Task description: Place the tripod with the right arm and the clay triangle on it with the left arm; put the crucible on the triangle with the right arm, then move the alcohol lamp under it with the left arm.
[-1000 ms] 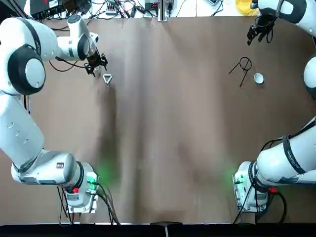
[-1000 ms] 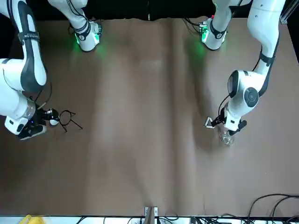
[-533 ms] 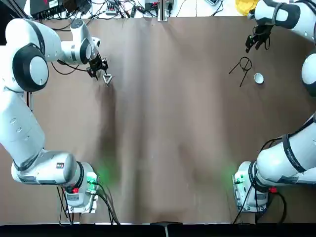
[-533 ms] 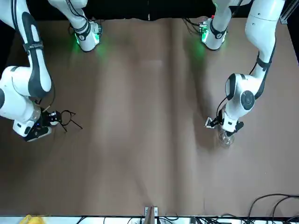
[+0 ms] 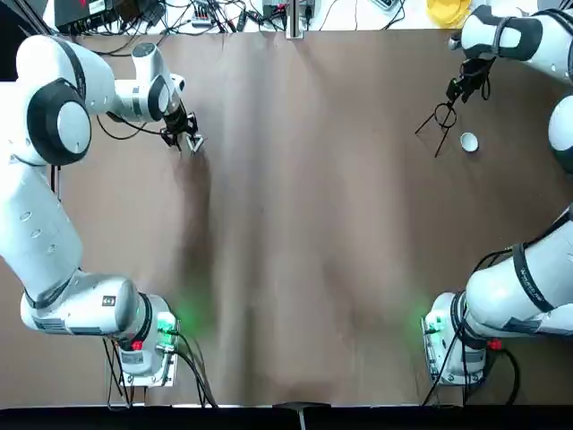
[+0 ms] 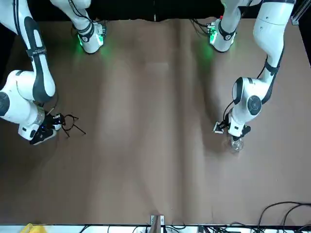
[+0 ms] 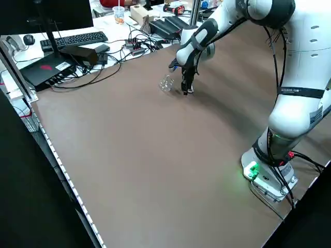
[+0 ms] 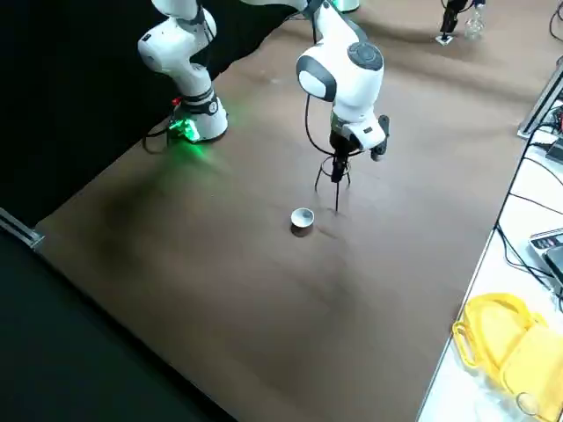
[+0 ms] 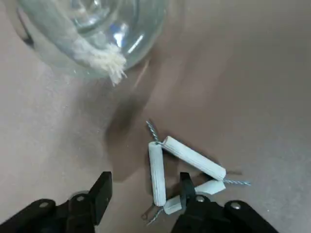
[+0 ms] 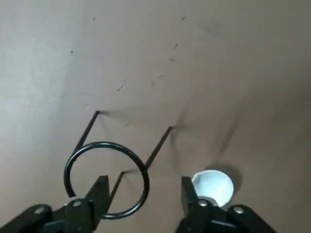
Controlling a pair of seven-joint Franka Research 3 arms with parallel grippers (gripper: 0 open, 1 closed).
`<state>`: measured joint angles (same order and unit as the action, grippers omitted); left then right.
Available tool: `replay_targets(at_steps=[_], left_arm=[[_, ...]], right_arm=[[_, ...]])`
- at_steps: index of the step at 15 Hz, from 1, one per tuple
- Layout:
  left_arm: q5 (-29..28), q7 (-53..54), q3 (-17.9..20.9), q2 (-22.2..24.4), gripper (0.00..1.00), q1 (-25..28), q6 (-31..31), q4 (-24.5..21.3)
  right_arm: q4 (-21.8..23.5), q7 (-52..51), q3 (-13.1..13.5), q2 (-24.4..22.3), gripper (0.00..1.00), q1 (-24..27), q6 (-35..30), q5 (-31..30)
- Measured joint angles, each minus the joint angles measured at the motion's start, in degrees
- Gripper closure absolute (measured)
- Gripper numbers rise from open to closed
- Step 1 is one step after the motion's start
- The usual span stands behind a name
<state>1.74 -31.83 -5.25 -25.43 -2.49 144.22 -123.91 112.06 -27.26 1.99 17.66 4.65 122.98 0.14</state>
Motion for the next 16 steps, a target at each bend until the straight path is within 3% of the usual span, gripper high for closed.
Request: replay_targets(at_steps=[1,5,9,10,14,16], left_arm=[[0.0,0.0,0.0,-0.25,0.35,-0.12,0.0,0.0],[0.0,0.0,0.02,-0.35,0.38,-0.18,0.12,0.05],[0.0,0.01,0.02,-0.5,0.54,-0.24,0.12,0.04],[0.0,0.02,-0.01,-0.5,0.66,-0.33,0.15,0.16],[0.0,0.01,-0.02,-0.51,0.75,-0.39,0.17,0.2],[0.0,0.01,-0.02,-0.51,0.87,-0.39,0.17,0.21]], right_arm=[[0.05,0.0,-0.1,0.3,0.37,-0.06,0.12,0.0],[0.18,-0.04,-0.13,1.32,0.41,-0.02,1.45,0.0],[0.23,-0.08,-0.07,1.96,0.45,0.06,2.16,0.0],[0.26,-0.1,-0.07,2.34,0.52,0.06,2.73,0.0],[0.27,-0.15,-0.03,2.47,0.59,0.07,2.92,0.0],[0.37,-0.18,0.0,2.47,0.61,0.09,2.92,0.0]])
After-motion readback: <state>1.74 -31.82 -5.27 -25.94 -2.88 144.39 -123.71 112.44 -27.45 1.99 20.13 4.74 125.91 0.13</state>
